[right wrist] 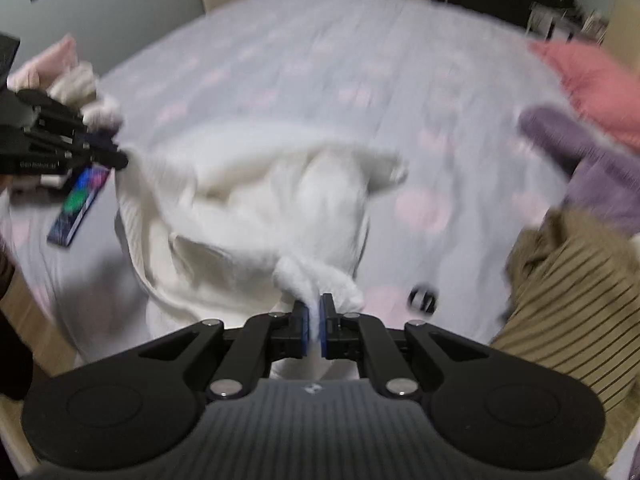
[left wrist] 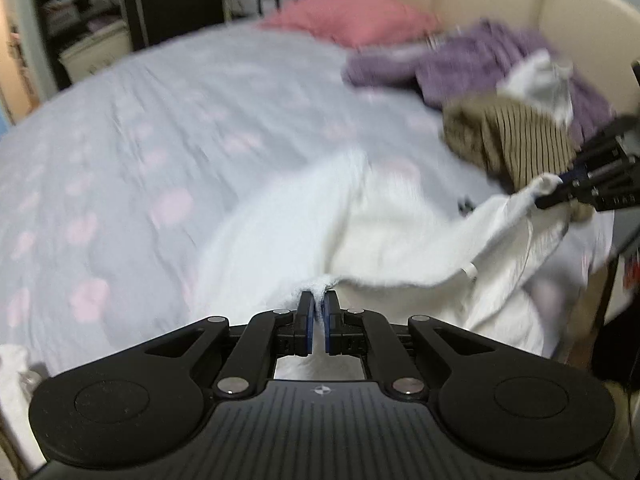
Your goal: Fold clothes
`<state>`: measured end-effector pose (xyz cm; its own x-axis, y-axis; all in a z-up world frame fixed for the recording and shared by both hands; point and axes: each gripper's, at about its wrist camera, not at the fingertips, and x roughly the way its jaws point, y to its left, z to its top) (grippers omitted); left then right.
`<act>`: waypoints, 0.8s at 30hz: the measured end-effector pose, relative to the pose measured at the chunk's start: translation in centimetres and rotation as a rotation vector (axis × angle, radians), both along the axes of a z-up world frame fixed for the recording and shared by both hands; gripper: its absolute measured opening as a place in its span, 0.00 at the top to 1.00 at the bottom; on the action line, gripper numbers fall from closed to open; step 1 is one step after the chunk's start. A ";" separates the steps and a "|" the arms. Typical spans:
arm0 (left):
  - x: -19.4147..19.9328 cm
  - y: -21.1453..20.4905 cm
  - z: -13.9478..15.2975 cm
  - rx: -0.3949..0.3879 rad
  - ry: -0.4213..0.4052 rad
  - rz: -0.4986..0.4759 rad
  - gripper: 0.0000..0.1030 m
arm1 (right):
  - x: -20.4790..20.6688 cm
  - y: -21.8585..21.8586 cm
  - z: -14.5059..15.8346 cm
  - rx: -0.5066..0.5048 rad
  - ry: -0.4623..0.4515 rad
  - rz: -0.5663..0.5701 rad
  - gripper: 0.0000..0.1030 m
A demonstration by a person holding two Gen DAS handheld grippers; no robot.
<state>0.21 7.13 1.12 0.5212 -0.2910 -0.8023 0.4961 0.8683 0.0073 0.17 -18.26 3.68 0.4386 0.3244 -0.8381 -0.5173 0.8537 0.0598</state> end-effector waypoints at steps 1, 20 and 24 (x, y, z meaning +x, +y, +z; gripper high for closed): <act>0.0 -0.3 -0.8 0.012 0.019 -0.016 0.98 | -0.1 0.1 -0.8 -0.008 0.021 0.008 0.93; -3.4 -0.5 -2.2 0.371 -0.366 -0.474 0.50 | -0.8 -2.0 -2.3 0.009 0.001 0.041 0.93; -3.1 -1.2 -3.3 0.410 -0.353 -0.542 0.50 | -1.0 -1.9 -2.3 0.011 -0.002 0.062 0.93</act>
